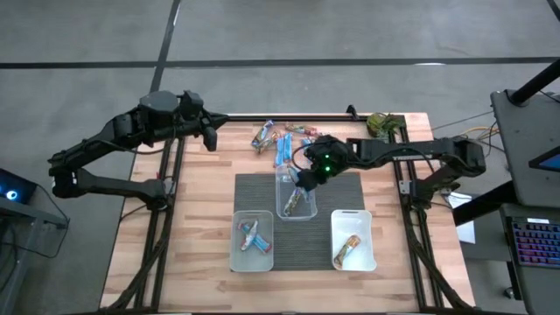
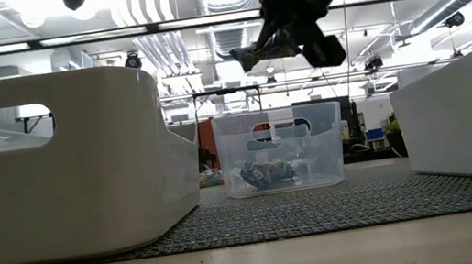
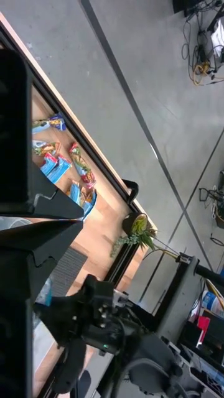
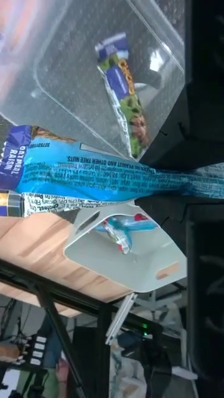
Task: Pick and place Granola Bars by type
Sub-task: Put the blue granola bar into the transparent bin
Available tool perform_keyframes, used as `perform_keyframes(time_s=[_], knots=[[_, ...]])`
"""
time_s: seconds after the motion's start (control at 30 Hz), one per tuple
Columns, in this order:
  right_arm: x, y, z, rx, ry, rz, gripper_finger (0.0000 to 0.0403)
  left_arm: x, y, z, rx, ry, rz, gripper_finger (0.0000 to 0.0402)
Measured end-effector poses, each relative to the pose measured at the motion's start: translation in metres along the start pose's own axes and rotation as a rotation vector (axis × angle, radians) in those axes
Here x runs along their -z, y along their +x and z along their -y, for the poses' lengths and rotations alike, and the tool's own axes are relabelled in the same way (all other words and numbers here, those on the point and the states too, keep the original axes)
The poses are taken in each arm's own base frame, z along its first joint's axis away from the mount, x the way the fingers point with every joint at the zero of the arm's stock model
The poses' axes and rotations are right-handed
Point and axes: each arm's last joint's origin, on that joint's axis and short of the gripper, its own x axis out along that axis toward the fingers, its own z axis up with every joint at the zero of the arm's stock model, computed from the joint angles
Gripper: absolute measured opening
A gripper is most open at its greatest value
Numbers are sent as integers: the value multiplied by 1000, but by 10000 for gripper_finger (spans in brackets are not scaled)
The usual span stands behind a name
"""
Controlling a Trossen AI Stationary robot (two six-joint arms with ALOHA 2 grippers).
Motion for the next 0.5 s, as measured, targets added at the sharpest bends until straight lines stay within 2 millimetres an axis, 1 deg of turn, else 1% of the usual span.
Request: perform_keyframes(time_s=[0.27,0.4,0.5], knots=[[-11,32,-2,13,39,-86,36,1,0,0,-3,1,-9,0],[-13,47,2,82,66,-138,36,2,0,-1,-7,4,-22,0],[-12,51,6,143,85,-175,36,4,0,-1,-11,4,-36,0]])
